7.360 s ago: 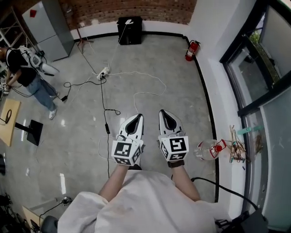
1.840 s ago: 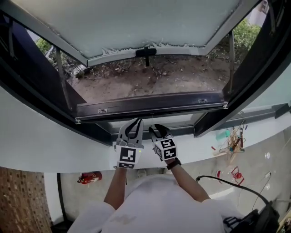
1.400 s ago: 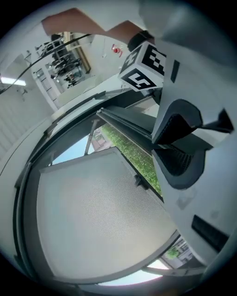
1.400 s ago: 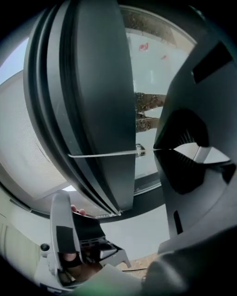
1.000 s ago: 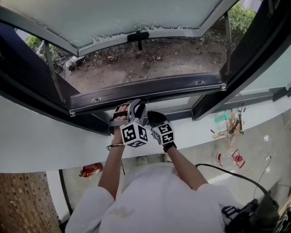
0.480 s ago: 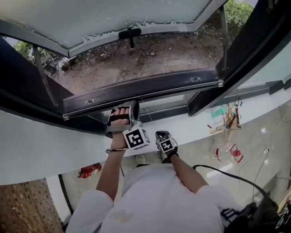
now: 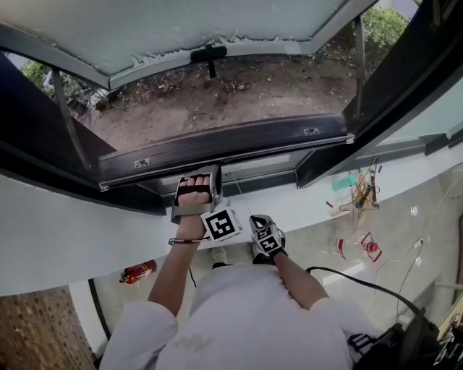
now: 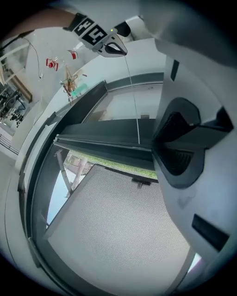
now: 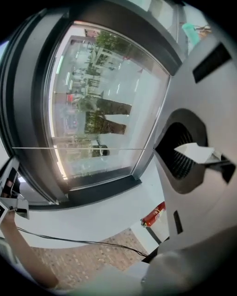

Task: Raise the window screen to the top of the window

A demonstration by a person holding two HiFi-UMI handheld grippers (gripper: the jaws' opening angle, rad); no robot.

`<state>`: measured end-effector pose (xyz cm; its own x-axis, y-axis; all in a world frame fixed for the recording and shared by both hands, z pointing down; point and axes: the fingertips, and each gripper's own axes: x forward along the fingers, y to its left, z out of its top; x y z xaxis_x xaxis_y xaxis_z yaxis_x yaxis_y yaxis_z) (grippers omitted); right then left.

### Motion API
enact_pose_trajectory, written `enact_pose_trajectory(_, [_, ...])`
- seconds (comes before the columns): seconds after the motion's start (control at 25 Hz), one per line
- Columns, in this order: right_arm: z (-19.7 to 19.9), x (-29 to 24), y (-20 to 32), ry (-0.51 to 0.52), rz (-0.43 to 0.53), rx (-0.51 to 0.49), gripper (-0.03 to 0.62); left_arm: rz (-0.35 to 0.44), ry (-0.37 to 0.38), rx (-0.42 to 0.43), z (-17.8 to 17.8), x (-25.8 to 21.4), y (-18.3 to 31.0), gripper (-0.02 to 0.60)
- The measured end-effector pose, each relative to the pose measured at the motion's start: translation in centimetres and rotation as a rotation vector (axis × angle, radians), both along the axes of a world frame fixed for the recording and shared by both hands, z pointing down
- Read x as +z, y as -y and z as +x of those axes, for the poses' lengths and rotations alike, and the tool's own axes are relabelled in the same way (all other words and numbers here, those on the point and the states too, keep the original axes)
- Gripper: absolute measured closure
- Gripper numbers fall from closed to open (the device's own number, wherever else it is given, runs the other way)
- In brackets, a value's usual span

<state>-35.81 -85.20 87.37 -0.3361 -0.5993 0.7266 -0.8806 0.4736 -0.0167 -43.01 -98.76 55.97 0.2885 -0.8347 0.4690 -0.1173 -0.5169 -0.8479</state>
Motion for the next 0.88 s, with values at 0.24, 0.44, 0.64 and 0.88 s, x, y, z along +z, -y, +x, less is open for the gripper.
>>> enact_pose_trajectory(0.24, [2.0, -0.8, 0.1, -0.034, 0.055, 0.009, 0.592, -0.005, -0.268, 0.024, -0.5, -2.2, 0.5, 0.537])
enact_pose_trajectory(0.44, [1.2, -2.1, 0.5, -0.02, 0.103, -0.02, 0.592, 0.0, -0.446, 0.017, -0.5, -3.6, 0.1, 0.535])
enact_pose_trajectory(0.64, [-0.5, -3.3, 1.7, 0.022, 0.179, -0.045, 0.592, 0.041, -0.587, 0.019, -0.8, -6.2, -0.1, 0.526])
enact_pose_trajectory(0.88, [-1.0, -5.5, 2.3, 0.044, 0.199, -0.037, 0.592, 0.062, -0.728, 0.004, -0.7, -8.1, -0.3, 0.517])
